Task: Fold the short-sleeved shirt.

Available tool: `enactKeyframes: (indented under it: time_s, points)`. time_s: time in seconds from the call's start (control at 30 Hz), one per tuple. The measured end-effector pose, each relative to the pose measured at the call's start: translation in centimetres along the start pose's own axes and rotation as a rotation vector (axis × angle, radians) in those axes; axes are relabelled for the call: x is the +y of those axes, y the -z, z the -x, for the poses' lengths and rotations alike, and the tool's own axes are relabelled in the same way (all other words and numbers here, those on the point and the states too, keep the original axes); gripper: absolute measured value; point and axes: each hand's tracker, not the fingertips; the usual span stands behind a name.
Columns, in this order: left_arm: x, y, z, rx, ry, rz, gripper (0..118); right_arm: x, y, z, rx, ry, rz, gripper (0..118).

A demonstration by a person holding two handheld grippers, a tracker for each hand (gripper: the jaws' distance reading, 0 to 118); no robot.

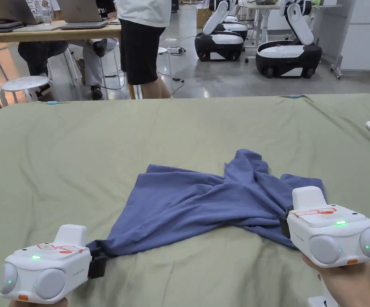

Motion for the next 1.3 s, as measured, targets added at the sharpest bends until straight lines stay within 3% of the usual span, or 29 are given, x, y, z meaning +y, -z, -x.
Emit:
enactKeyframes:
  time_s: [0.03,0.07,0.5,0.67,0.7,0.73,0.77,0.87,0.9,0.97,1.17,1.27,1.3]
  points:
    - [-0.2,0.0,-0.1,-0.006,-0.006,-0.003,6,0.0,0.0,0.0,-0.001,-0.001,0.001,0]
    - [-0.2,-0.1,-0.2,-0.041,-0.029,-0.015,3,0.0,0.0,0.0,0.000,-0.002,0.002,0]
    - [2.6,-2.7,-0.7,-0.053,-0.008,-0.126,2,1.3,-0.1,-2.0,0.011,0.013,-0.001,0]
    - [5.4,-2.0,-2.2,-0.070,0.009,-0.147,2,5.3,4.0,-4.7,0.093,0.015,0.038,0]
    - [5.7,-1.8,-2.5,-0.072,0.013,-0.149,2,6.2,5.1,-5.1,0.120,0.023,0.051,4]
    - [6.1,-1.5,-2.9,-0.072,0.015,-0.151,2,7.4,6.5,-5.5,0.136,0.013,0.061,17]
    - [6.6,-1.1,-3.2,-0.071,0.016,-0.151,2,8.7,7.5,-6.0,0.147,0.014,0.065,38]
    - [7.4,-0.3,-3.9,-0.080,0.019,-0.146,2,11.8,11.5,-5.9,0.160,-0.064,0.112,62]
    - [7.6,0.0,-4.0,-0.084,0.020,-0.144,2,12.5,12.6,-6.0,0.178,-0.072,0.135,78]
    - [7.8,0.5,-4.3,-0.085,0.015,-0.141,2,13.7,15.5,-5.8,0.208,-0.063,0.187,75]
    - [7.8,1.2,-4.4,-0.090,-0.004,-0.118,2,13.5,21.3,-4.3,0.199,-0.196,0.328,72]
    - [7.8,1.4,-4.4,-0.079,0.005,-0.110,2,12.5,22.4,-3.8,0.198,-0.202,0.376,61]
    - [7.8,1.4,-4.3,-0.079,0.005,-0.109,2,12.3,22.6,-3.8,0.188,-0.205,0.376,48]
